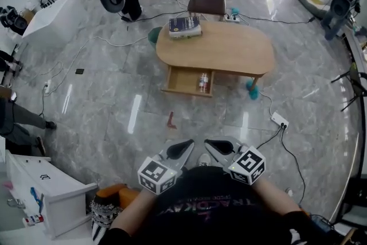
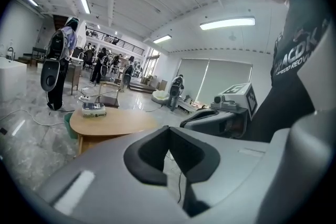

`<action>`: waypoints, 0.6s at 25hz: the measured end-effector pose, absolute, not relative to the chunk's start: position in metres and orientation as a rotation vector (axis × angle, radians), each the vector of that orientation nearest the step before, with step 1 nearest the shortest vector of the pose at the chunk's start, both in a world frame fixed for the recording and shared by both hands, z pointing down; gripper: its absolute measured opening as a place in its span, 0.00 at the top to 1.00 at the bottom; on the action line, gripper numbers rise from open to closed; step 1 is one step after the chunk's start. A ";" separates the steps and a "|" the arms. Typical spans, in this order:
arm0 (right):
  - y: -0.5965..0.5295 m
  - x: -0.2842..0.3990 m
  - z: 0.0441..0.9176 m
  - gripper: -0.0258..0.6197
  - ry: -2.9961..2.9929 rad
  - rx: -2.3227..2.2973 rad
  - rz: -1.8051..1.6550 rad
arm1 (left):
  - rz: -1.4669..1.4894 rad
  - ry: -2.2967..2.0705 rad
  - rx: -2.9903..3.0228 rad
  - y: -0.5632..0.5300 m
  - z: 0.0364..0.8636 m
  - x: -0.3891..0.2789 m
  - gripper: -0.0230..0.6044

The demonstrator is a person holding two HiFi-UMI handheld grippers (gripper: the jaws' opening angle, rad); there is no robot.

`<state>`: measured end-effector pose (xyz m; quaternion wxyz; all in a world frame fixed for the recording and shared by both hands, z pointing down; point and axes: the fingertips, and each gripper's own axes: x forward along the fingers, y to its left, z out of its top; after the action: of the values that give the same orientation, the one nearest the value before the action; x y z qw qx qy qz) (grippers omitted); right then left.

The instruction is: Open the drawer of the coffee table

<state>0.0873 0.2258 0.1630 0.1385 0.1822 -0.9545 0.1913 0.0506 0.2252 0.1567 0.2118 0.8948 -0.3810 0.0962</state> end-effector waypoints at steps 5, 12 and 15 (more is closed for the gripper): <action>0.230 0.091 0.164 0.96 -2.769 0.492 0.550 | 0.264 -1.079 2.483 0.229 0.156 0.056 0.95; 0.234 0.091 0.166 0.96 -2.763 0.480 0.571 | 0.273 -1.064 2.478 0.233 0.156 0.059 0.95; 0.237 0.090 0.167 0.96 -2.764 0.477 0.570 | 0.279 -1.052 2.488 0.234 0.158 0.059 0.95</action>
<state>0.0900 0.2365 0.1674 0.1391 0.1650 -0.9563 0.1973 0.0590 0.2344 0.1580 0.2115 0.8955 -0.3786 0.1006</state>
